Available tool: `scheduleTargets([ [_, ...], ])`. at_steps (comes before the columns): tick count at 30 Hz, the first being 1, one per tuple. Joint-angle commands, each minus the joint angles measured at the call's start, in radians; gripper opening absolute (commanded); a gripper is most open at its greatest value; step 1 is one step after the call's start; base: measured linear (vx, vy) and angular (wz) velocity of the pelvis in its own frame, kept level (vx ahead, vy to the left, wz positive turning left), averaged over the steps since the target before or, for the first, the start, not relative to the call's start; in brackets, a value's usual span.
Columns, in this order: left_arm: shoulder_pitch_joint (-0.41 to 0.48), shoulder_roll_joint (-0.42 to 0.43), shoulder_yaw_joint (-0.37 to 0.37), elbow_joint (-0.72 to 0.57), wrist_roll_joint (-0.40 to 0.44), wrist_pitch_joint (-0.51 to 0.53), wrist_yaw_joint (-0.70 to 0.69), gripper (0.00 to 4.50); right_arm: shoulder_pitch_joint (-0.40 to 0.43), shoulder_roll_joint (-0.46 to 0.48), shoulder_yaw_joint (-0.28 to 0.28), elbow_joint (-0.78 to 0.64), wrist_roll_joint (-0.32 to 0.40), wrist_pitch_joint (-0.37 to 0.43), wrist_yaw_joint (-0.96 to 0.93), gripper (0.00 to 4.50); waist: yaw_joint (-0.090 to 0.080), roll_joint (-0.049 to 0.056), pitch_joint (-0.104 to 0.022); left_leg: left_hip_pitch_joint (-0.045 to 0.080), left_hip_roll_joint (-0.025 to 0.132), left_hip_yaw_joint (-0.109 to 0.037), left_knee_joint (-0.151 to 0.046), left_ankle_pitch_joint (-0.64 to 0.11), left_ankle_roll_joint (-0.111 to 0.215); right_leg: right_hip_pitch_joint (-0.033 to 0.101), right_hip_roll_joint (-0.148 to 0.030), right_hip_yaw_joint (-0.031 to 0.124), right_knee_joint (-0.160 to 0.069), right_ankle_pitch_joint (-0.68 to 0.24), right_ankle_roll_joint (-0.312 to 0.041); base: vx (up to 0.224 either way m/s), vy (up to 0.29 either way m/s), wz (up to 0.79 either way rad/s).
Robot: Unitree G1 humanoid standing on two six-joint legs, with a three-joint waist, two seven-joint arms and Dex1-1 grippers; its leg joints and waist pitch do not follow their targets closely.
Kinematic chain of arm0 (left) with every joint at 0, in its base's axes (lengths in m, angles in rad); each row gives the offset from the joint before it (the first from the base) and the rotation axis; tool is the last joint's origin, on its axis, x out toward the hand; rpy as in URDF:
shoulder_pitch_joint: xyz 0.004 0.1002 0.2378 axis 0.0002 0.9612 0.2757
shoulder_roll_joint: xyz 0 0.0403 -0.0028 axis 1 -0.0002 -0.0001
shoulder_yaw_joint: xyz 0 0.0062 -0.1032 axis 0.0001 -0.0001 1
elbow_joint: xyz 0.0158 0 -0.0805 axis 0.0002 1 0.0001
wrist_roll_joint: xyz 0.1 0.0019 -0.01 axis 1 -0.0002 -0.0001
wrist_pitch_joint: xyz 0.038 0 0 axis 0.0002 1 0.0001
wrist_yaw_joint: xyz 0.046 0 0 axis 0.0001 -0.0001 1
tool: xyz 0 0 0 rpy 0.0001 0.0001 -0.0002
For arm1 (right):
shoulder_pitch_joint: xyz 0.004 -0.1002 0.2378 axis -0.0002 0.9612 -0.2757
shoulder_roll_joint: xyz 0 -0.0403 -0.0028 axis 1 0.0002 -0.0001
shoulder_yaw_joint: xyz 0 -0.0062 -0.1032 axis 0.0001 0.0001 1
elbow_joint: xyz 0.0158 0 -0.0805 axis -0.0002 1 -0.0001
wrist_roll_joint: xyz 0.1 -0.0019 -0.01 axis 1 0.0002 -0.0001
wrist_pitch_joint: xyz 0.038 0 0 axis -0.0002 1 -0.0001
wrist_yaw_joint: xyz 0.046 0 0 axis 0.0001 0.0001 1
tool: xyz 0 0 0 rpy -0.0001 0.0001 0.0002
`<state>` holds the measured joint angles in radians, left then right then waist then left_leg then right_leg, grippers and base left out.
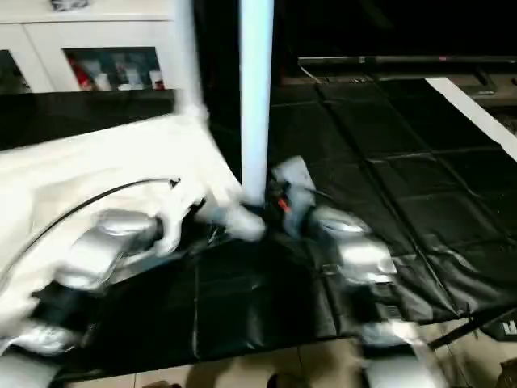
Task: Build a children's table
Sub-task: Rotate leg to tighten
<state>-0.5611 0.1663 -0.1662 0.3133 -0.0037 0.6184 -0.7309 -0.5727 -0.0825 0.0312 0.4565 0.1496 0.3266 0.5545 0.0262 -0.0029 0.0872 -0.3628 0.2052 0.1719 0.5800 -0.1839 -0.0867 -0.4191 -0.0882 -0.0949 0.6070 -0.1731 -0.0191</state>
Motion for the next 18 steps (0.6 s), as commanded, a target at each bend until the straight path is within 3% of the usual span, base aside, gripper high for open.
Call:
scheduleTargets([
  [1,-0.044,-0.098,0.040,0.002,-0.049,-0.004,0.105,0.00,0.004,0.098,0.075,0.048,-0.002,0.059,-0.062,2.03,0.009,-0.003,-0.054,-0.005,0.012,-0.005,-0.070,-0.197,0.037,0.055,-0.051,0.049,-0.099,-0.375,-0.154,0.000,0.000,0.00],
  [8,-0.044,-0.112,0.048,-0.017,-0.036,0.008,0.135,0.00,0.000,0.125,0.078,0.037,-0.031,0.040,-0.088,2.01,0.014,0.004,-0.065,-0.006,0.014,0.000,-0.065,-0.084,0.093,0.066,-0.048,0.051,-0.077,-0.120,-0.219,0.000,0.000,0.00],
  [10,-0.036,-0.091,0.039,-0.022,-0.033,-0.002,0.118,0.00,0.010,0.122,0.068,0.021,-0.018,0.029,-0.068,2.68,0.015,0.003,-0.062,-0.006,0.014,0.001,-0.067,-0.096,0.099,0.066,-0.049,0.051,-0.079,-0.124,-0.228,0.000,0.000,0.00],
  [13,-0.026,-0.067,0.029,-0.028,-0.034,-0.005,0.090,0.00,0.019,0.100,0.079,0.008,-0.017,0.024,-0.042,2.77,0.014,0.005,-0.059,-0.006,0.016,0.000,-0.071,-0.148,0.083,0.068,-0.053,0.051,-0.088,-0.212,-0.208,0.000,0.000,0.00],
  [16,-0.005,-0.003,-0.008,-0.040,-0.033,-0.041,-0.006,0.00,0.038,0.054,0.080,-0.010,0.002,0.014,0.024,3.13,0.014,0.004,-0.059,-0.005,0.017,-0.002,-0.073,-0.159,0.077,0.068,-0.053,0.051,-0.091,-0.244,-0.193,0.000,0.000,0.00],
  [18,0.004,0.026,-0.021,-0.045,-0.035,-0.056,-0.051,0.00,0.045,0.024,0.077,-0.019,0.013,0.006,0.071,3.13,0.013,0.006,-0.059,-0.005,0.019,-0.002,-0.072,-0.150,0.076,0.066,-0.053,0.053,-0.088,-0.229,-0.196,0.000,0.000,0.00],
])
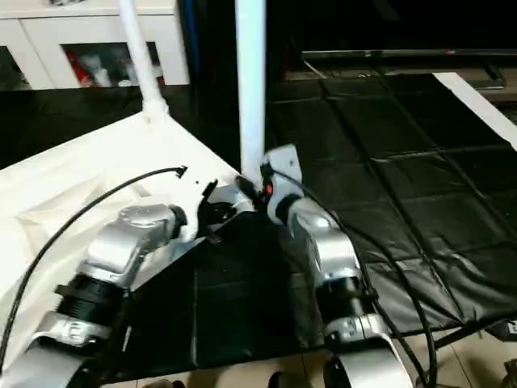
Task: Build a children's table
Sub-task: Rotate leg to tighten
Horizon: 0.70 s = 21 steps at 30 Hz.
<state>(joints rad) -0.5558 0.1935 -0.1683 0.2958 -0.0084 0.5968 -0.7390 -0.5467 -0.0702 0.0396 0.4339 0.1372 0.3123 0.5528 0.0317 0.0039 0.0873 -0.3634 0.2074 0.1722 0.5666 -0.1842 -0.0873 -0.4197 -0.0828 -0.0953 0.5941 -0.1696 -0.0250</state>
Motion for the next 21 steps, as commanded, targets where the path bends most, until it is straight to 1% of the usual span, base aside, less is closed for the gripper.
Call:
scheduleTargets([
  [1,0.004,0.023,-0.030,-0.031,-0.031,-0.048,-0.078,0.00,0.020,-0.015,0.066,0.004,0.023,0.018,0.097,3.32,0.009,0.002,-0.062,-0.001,0.018,-0.001,-0.057,-0.138,0.078,0.066,-0.057,0.054,-0.071,-0.201,-0.205,0.000,0.000,0.00],
  [2,0.004,0.023,-0.030,-0.031,-0.031,-0.048,-0.078,0.00,0.020,-0.015,0.066,0.004,0.023,0.018,0.097,3.32,0.011,0.003,-0.061,0.000,0.018,-0.002,-0.058,-0.137,0.078,0.065,-0.057,0.053,-0.071,-0.197,-0.208,0.000,0.000,0.00],
  [3,0.008,0.040,-0.039,-0.033,-0.032,-0.058,-0.107,0.00,0.022,-0.035,0.066,0.004,0.022,0.011,0.119,3.32,0.012,0.004,-0.062,0.001,0.019,0.000,-0.057,-0.131,0.077,0.065,-0.057,0.054,-0.068,-0.177,-0.218,0.000,0.000,0.00],
  [4,0.012,0.073,-0.053,-0.031,-0.031,-0.079,-0.155,0.00,0.023,-0.069,0.059,0.005,0.025,0.005,0.161,3.51,0.014,0.004,-0.063,0.001,0.019,-0.001,-0.056,-0.127,0.078,0.066,-0.057,0.053,-0.067,-0.169,-0.220,0.000,0.000,0.00],
  [5,0.012,0.075,-0.054,-0.031,-0.031,-0.080,-0.159,0.00,0.023,-0.072,0.058,0.005,0.026,0.005,0.164,3.60,0.016,0.004,-0.065,0.002,0.019,0.000,-0.055,-0.124,0.082,0.067,-0.056,0.054,-0.064,-0.154,-0.227,0.000,0.000,0.00],
  [6,0.014,0.092,-0.061,-0.029,-0.030,-0.092,-0.182,0.00,0.024,-0.087,0.051,0.005,0.029,0.004,0.185,3.60,0.016,0.003,-0.065,0.000,0.020,0.001,-0.054,-0.113,0.083,0.068,-0.057,0.055,-0.061,-0.131,-0.238,0.000,0.000,0.00],
  [7,0.015,0.110,-0.068,-0.026,-0.035,-0.109,-0.216,0.00,0.025,-0.107,0.044,0.001,0.041,-0.003,0.231,3.70,0.020,0.006,-0.067,0.002,0.020,0.000,-0.053,-0.103,0.086,0.068,-0.057,0.055,-0.059,-0.113,-0.243,0.000,0.000,0.00],
  [9,0.019,0.154,-0.089,-0.024,-0.046,-0.164,-0.311,0.00,0.028,-0.159,0.041,-0.010,0.069,-0.029,0.349,3.94,0.028,0.006,-0.070,0.004,0.021,0.001,-0.051,-0.102,0.100,0.069,-0.057,0.056,-0.055,-0.084,-0.254,0.000,0.000,0.00],
  [10,0.019,0.182,-0.104,-0.021,-0.060,-0.205,-0.384,0.00,0.030,-0.208,0.058,-0.011,0.076,-0.070,0.443,3.94,0.034,0.007,-0.070,0.009,0.022,0.004,-0.049,-0.100,0.105,0.065,-0.057,0.057,-0.053,-0.063,-0.265,0.000,0.000,0.00],
  [11,0.019,0.189,-0.108,-0.021,-0.063,-0.214,-0.402,0.00,0.030,-0.220,0.063,-0.010,0.076,-0.082,0.464,3.97,0.038,0.007,-0.072,0.010,0.022,0.003,-0.048,-0.108,0.108,0.065,-0.056,0.055,-0.052,-0.059,-0.271,0.000,0.000,0.00],
  [12,0.019,0.196,-0.112,-0.021,-0.068,-0.221,-0.423,0.00,0.029,-0.233,0.070,-0.006,0.073,-0.096,0.486,4.14,0.039,0.008,-0.073,0.009,0.022,0.004,-0.047,-0.104,0.108,0.066,-0.057,0.057,-0.049,-0.048,-0.273,0.000,0.000,0.00],
  [13,0.019,0.215,-0.129,-0.020,-0.067,-0.239,-0.462,0.00,0.027,-0.253,0.078,-0.003,0.082,-0.111,0.540,4.14,0.046,0.008,-0.071,0.006,0.024,0.004,-0.048,-0.102,0.109,0.067,-0.057,0.056,-0.047,-0.042,-0.278,0.000,0.000,0.00],
  [14,0.018,0.223,-0.138,-0.018,-0.064,-0.248,-0.477,0.00,0.026,-0.261,0.081,-0.003,0.088,-0.113,0.562,4.14,0.049,0.007,-0.073,0.007,0.023,0.004,-0.047,-0.109,0.112,0.068,-0.056,0.055,-0.047,-0.049,-0.277,0.000,0.000,0.00],
  [15,0.018,0.235,-0.152,-0.014,-0.058,-0.267,-0.501,0.00,0.025,-0.274,0.084,-0.007,0.099,-0.111,0.599,4.14,0.056,0.008,-0.071,0.008,0.025,0.004,-0.048,-0.117,0.111,0.067,-0.057,0.055,-0.048,-0.068,-0.276,0.000,0.000,0.00],
  [16,0.018,0.245,-0.164,-0.009,-0.055,-0.285,-0.522,0.00,0.023,-0.284,0.087,-0.010,0.111,-0.108,0.638,4.14,0.059,0.008,-0.071,0.012,0.028,0.006,-0.049,-0.128,0.105,0.064,-0.058,0.056,-0.049,-0.081,-0.278,0.000,0.000,0.00],
  [18,0.018,0.256,-0.179,-0.005,-0.050,-0.306,-0.547,0.00,0.021,-0.295,0.091,-0.012,0.121,-0.109,0.679,4.14,0.062,0.008,-0.071,0.013,0.029,0.006,-0.049,-0.139,0.100,0.064,-0.057,0.055,-0.050,-0.093,-0.278,0.000,0.000,0.00],
  [19,0.016,0.267,-0.192,-0.001,-0.048,-0.326,-0.575,0.00,0.018,-0.307,0.098,-0.016,0.137,-0.103,0.738,4.14,0.066,0.008,-0.073,0.012,0.029,0.005,-0.048,-0.143,0.095,0.065,-0.058,0.055,-0.048,-0.096,-0.278,0.000,0.000,0.00],
  [20,0.015,0.272,-0.200,0.003,-0.048,-0.340,-0.594,0.00,0.016,-0.316,0.104,-0.015,0.147,-0.102,0.775,4.14,0.067,0.008,-0.072,0.011,0.030,0.006,-0.049,-0.143,0.094,0.065,-0.059,0.055,-0.048,-0.096,-0.278,0.000,0.000,0.00],
  [21,0.014,0.274,-0.203,0.005,-0.048,-0.345,-0.600,0.00,0.015,-0.319,0.106,-0.015,0.150,-0.102,0.788,4.14,0.069,0.005,-0.074,0.011,0.029,0.006,-0.048,-0.144,0.094,0.066,-0.059,0.055,-0.047,-0.099,-0.278,0.000,0.000,0.00],
])
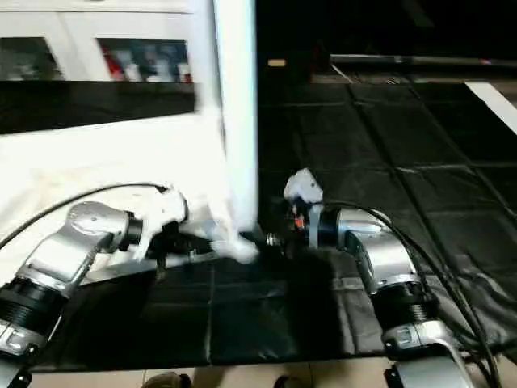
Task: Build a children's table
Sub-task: Rotate leg to tighten
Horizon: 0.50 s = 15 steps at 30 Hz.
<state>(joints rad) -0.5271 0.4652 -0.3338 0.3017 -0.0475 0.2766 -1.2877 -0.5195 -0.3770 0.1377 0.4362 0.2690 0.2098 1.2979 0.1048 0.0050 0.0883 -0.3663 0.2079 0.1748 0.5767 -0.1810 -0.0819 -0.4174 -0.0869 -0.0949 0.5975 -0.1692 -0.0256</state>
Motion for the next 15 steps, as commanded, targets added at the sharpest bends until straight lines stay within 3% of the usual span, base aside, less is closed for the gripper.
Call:
scheduleTargets([
  [1,-0.018,0.007,-0.044,0.008,-0.007,-0.043,-0.073,0.00,-0.017,-0.020,0.016,-0.010,0.025,-0.007,0.087,4.14,-0.004,0.003,-0.074,0.013,0.030,0.003,-0.059,-0.147,0.087,0.064,-0.056,0.055,-0.050,-0.104,-0.276,0.000,0.000,0.00],
  [2,-0.022,0.011,-0.051,0.016,-0.003,-0.062,-0.091,0.00,-0.021,-0.027,0.027,-0.004,0.029,-0.010,0.127,4.14,-0.003,0.001,-0.074,0.011,0.028,0.003,-0.058,-0.154,0.087,0.065,-0.057,0.054,-0.052,-0.121,-0.271,0.000,0.000,0.00],
  [3,-0.023,0.013,-0.054,0.018,-0.001,-0.068,-0.097,0.00,-0.021,-0.029,0.031,-0.003,0.030,-0.009,0.140,3.80,-0.003,0.001,-0.074,0.010,0.028,0.003,-0.058,-0.157,0.087,0.065,-0.057,0.054,-0.053,-0.133,-0.268,0.000,0.000,0.00],
  [6,-0.028,0.023,-0.075,0.026,0.005,-0.102,-0.137,0.00,-0.027,-0.047,0.067,-0.003,0.033,0.003,0.221,3.77,0.002,-0.003,-0.073,0.011,0.028,0.002,-0.058,-0.174,0.078,0.063,-0.060,0.055,-0.059,-0.191,-0.250,0.000,0.000,0.00],
  [7,-0.029,0.027,-0.082,0.027,0.009,-0.112,-0.146,0.00,-0.029,-0.051,0.076,0.003,0.025,-0.013,0.234,3.51,0.003,-0.002,-0.072,0.009,0.028,0.001,-0.059,-0.173,0.074,0.063,-0.062,0.055,-0.059,-0.206,-0.245,0.000,0.000,0.00],
  [9,-0.030,0.030,-0.087,0.029,0.013,-0.121,-0.152,0.00,-0.032,-0.053,0.080,0.008,0.018,-0.026,0.242,3.39,0.003,-0.006,-0.072,0.008,0.029,0.001,-0.059,-0.174,0.071,0.062,-0.062,0.055,-0.059,-0.216,-0.241,0.000,0.000,0.00],
  [15,-0.028,0.029,-0.106,0.036,0.022,-0.152,-0.174,0.00,-0.049,-0.060,0.107,0.031,0.001,-0.025,0.293,2.91,0.005,-0.004,-0.069,0.012,0.029,0.001,-0.059,-0.197,0.059,0.057,-0.062,0.057,-0.063,-0.267,-0.227,0.000,0.000,0.00],
])
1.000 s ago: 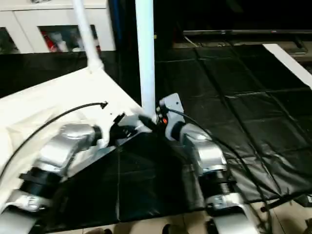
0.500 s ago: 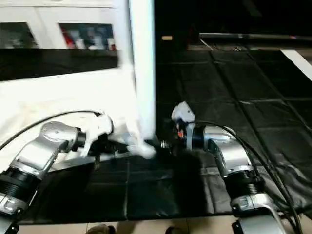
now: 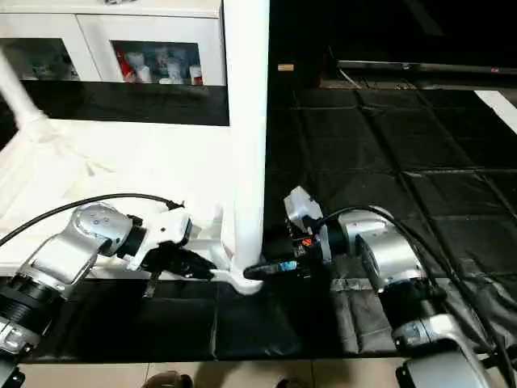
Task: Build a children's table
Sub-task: Rotate leg to tighten
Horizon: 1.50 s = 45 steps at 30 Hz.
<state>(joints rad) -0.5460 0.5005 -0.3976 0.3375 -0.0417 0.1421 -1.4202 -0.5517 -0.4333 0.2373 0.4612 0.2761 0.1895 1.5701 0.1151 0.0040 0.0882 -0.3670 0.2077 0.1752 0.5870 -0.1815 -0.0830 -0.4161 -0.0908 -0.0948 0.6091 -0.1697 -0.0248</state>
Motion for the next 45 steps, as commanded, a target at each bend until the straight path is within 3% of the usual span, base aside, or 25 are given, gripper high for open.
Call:
scheduleTargets([
  [1,-0.009,-0.007,-0.044,0.002,0.016,-0.021,-0.042,0.00,-0.018,-0.003,0.012,0.007,-0.007,-0.004,0.027,2.86,-0.005,-0.004,-0.069,0.011,0.029,0.000,-0.069,-0.196,0.060,0.057,-0.058,0.056,-0.075,-0.271,-0.225,0.000,0.000,0.00],
  [11,-0.008,-0.015,-0.038,0.011,0.007,-0.016,-0.032,0.00,-0.001,0.010,0.023,-0.004,0.007,0.014,0.036,2.08,-0.005,-0.005,-0.071,0.007,0.028,-0.001,-0.068,-0.172,0.070,0.058,-0.056,0.055,-0.069,-0.234,-0.233,0.000,0.000,0.00],
  [17,-0.001,-0.050,0.010,-0.011,-0.020,0.102,0.061,0.00,0.048,0.039,-0.022,-0.063,0.027,0.102,-0.105,2.00,-0.005,-0.004,-0.068,0.008,0.028,-0.001,-0.070,-0.183,0.059,0.058,-0.057,0.056,-0.073,-0.268,-0.222,0.000,0.000,0.00],
  [22,0.006,-0.105,0.057,-0.049,-0.028,0.230,0.196,0.00,0.078,0.110,-0.056,-0.085,-0.034,0.129,-0.356,1.99,-0.019,-0.004,-0.058,0.010,0.023,-0.006,-0.077,-0.248,0.021,0.054,-0.060,0.053,-0.092,-0.441,-0.159,0.000,0.000,0.00],
  [25,0.009,-0.169,0.096,-0.074,-0.029,0.328,0.312,0.00,0.085,0.190,-0.083,-0.101,-0.068,0.183,-0.546,1.97,-0.043,-0.007,-0.052,0.000,0.017,-0.014,-0.083,-0.275,0.009,0.055,-0.058,0.045,-0.103,-0.531,-0.113,0.000,0.000,0.00],
  [27,0.005,-0.209,0.118,-0.079,-0.028,0.380,0.379,0.00,0.083,0.240,-0.097,-0.098,-0.092,0.217,-0.663,1.97,-0.055,-0.010,-0.055,0.001,0.014,-0.016,-0.080,-0.267,0.006,0.055,-0.060,0.045,-0.107,-0.547,-0.097,0.000,0.000,0.00],
  [31,-0.017,-0.299,0.162,-0.059,-0.013,0.446,0.538,0.00,0.069,0.351,-0.118,-0.071,-0.132,0.253,-0.889,1.95,-0.077,-0.008,-0.055,-0.003,0.009,-0.015,-0.078,-0.249,0.012,0.051,-0.055,0.044,-0.109,-0.525,-0.098,0.000,0.000,0.00],
  [34,-0.030,-0.371,0.206,-0.053,-0.010,0.481,0.664,0.00,0.053,0.426,-0.142,-0.047,-0.151,0.250,-1.029,1.94,-0.077,-0.006,-0.057,0.003,0.008,-0.012,-0.076,-0.249,0.019,0.046,-0.053,0.046,-0.112,-0.502,-0.102,0.000,0.000,0.00],
  [37,-0.031,-0.435,0.242,-0.065,-0.010,0.508,0.760,0.00,0.044,0.481,-0.154,-0.037,-0.164,0.246,-1.108,1.94,-0.075,-0.002,-0.058,0.001,0.011,-0.009,-0.079,-0.223,0.030,0.047,-0.048,0.049,-0.105,-0.402,-0.125,0.000,0.000,0.00],
  [41,-0.021,-0.441,0.232,-0.069,-0.002,0.509,0.765,0.00,0.050,0.489,-0.138,-0.046,-0.168,0.217,-1.093,1.94,-0.071,-0.002,-0.061,-0.003,0.012,-0.007,-0.080,-0.178,0.049,0.055,-0.047,0.050,-0.095,-0.292,-0.151,0.000,0.000,0.00],
  [43,-0.019,-0.431,0.228,-0.070,0.000,0.499,0.756,0.00,0.054,0.485,-0.138,-0.054,-0.160,0.219,-1.080,2.50,-0.071,0.000,-0.060,-0.001,0.012,-0.006,-0.080,-0.175,0.055,0.056,-0.047,0.050,-0.093,-0.263,-0.165,0.000,0.000,0.00],
  [45,-0.016,-0.421,0.224,-0.074,0.000,0.489,0.744,0.00,0.058,0.477,-0.137,-0.058,-0.156,0.216,-1.066,2.64,-0.071,0.001,-0.059,-0.001,0.012,-0.006,-0.081,-0.181,0.057,0.057,-0.048,0.050,-0.095,-0.269,-0.168,0.000,0.000,0.00],
])
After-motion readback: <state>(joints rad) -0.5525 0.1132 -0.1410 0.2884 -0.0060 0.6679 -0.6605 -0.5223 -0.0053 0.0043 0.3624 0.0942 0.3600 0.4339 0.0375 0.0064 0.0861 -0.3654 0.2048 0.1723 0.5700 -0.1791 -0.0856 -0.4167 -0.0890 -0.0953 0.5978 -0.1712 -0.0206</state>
